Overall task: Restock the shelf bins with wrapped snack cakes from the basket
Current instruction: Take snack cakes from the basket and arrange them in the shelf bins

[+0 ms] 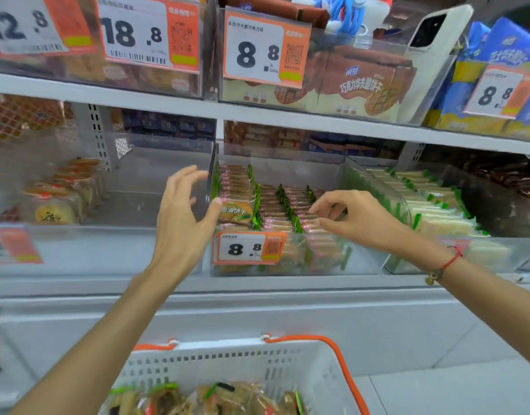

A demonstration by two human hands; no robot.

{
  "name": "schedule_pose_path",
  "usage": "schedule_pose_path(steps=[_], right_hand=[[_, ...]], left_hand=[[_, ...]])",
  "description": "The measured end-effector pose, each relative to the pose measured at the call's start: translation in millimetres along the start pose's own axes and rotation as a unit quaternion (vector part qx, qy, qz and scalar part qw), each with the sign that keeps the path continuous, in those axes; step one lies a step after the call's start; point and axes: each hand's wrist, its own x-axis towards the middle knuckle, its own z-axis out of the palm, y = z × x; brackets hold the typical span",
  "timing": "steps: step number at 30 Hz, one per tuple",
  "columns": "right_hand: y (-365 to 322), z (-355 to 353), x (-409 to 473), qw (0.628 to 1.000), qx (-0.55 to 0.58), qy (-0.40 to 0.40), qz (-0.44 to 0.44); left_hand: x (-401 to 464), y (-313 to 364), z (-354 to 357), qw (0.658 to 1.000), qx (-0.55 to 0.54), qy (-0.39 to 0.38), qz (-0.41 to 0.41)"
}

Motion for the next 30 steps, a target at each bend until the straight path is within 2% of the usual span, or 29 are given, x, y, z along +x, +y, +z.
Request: schedule_pose_path(steps=[2,4,6,9,11,14,17,19,20,21,22,25,28,30], right_hand=[[-23.2,14.6,-20.6,0.999,0.024,-0.019,-0.038],[-41.0,39.3,-40.5,0.995,0.042,-0.064,-0.058],[-53.7,68.8,-57.6,0.988,0.044,-0.144,-0.047],[-68.1,117.0,-79.3,0.954,0.041,-0.295,-0.025],[-74.4,149.1,-92.1,0.93,0.038,-0.364,-0.015],[-84.8,196.1,-110.6,0.909,-0.01,-0.417,-0.016],[-98.5,237.5,-125.6,0.903,-0.076,-0.42,-0.042],[-107.0,262.1,-133.5,0.905,-0.105,-0.398,-0.103],[-110.9,272.3,-136.0,0.905,-0.104,-0.39,-0.137],[-114.9,282.5,-138.6,0.902,-0.092,-0.391,-0.159],[-119.1,291.5,-140.8,0.899,-0.074,-0.396,-0.171],[-132.0,314.2,-145.6,0.891,-0.066,-0.415,-0.17],[-137.9,322.3,-144.0,0.874,-0.104,-0.442,-0.174],[-138.5,318.8,-140.7,0.873,-0.111,-0.44,-0.176]], left_hand=[[-23.4,2.8,-7.3,0.998,0.025,0.013,0.058],[-55.0,2.6,-16.4,0.996,0.055,0.014,0.072],[-87.6,-6.8,-25.8,0.997,0.077,-0.023,0.02],[-133.7,-37.6,-43.3,0.974,0.149,-0.149,-0.083],[-155.8,-59.8,-54.1,0.927,0.227,-0.26,-0.147],[-181.0,-90.3,-66.3,0.829,0.342,-0.397,-0.194],[-204.9,-115.5,-77.4,0.739,0.417,-0.485,-0.213],[-223.5,-131.2,-85.1,0.668,0.454,-0.546,-0.22],[-233.2,-139.4,-88.1,0.648,0.458,-0.564,-0.229],[-244.4,-148.2,-91.4,0.643,0.451,-0.571,-0.239],[-254.6,-156.5,-94.2,0.654,0.438,-0.567,-0.244],[-279.9,-174.1,-100.5,0.711,0.393,-0.515,-0.274],[-283.3,-180.3,-99.6,0.717,0.366,-0.503,-0.314],[-275.3,-179.9,-96.6,0.76,0.313,-0.44,-0.361]])
